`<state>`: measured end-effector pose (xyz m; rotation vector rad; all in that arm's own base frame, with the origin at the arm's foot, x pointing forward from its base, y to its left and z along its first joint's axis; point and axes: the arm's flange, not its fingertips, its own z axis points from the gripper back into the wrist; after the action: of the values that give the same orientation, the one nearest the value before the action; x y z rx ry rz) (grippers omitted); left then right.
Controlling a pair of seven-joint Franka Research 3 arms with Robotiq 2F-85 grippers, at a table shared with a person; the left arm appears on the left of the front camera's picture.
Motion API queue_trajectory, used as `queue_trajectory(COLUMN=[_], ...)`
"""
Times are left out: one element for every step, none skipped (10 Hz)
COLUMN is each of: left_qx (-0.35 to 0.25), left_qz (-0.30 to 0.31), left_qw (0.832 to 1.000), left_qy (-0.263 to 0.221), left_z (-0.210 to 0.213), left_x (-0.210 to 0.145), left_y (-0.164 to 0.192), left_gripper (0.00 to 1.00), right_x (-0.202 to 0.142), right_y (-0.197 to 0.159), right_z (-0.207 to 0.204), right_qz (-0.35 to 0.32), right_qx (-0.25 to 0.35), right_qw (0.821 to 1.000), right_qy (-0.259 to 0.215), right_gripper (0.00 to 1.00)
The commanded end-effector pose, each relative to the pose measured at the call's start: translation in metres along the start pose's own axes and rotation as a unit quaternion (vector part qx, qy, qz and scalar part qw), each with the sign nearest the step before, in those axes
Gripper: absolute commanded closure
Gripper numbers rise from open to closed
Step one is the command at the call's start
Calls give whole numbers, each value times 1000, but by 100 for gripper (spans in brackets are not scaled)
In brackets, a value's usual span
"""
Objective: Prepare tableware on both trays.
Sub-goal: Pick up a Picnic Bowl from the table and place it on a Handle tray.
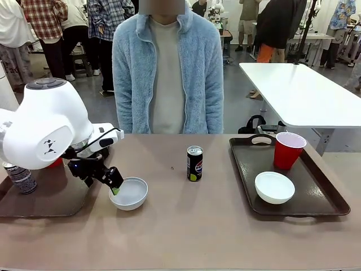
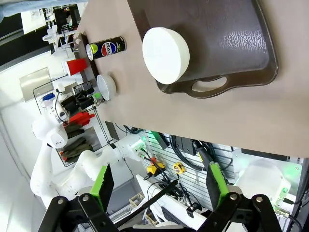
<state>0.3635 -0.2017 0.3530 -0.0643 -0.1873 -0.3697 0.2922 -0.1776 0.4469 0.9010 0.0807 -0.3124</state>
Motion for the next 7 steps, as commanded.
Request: queue_trajectory(left_qx=[-23, -17, -18, -18, -19, -21, -23], left_qz=[12, 10, 11, 13, 14, 12, 12], left_qw=[999, 1000, 1000, 1000, 1000, 1000, 1000], left_qy=[-20, -13, -9, -6, -6, -6, -5], left_z=[-14, -17, -19, -20, -20, -18, -17], left_x=[-24, -23, -21, -21, -21, -21, -21], left_y=[-4, -5, -4, -3, -3, -4, -4], left_gripper=[0, 53, 54, 100, 59, 100, 100], right_x=[0, 0, 0, 0, 0, 0, 0], right_y=[0, 0, 0, 0, 0, 0, 0], right_z=[0, 0, 0, 0, 0, 0, 0], right_qz=[0, 0, 0, 0, 0, 0, 0], right_qx=[1, 1, 1, 1, 1, 1, 1], right_qw=[1000, 1000, 1000, 1000, 1000, 1000, 1000], right_qy=[0, 0, 0, 0, 0, 0, 0], right_gripper=[0, 0, 0, 0, 0, 0, 0])
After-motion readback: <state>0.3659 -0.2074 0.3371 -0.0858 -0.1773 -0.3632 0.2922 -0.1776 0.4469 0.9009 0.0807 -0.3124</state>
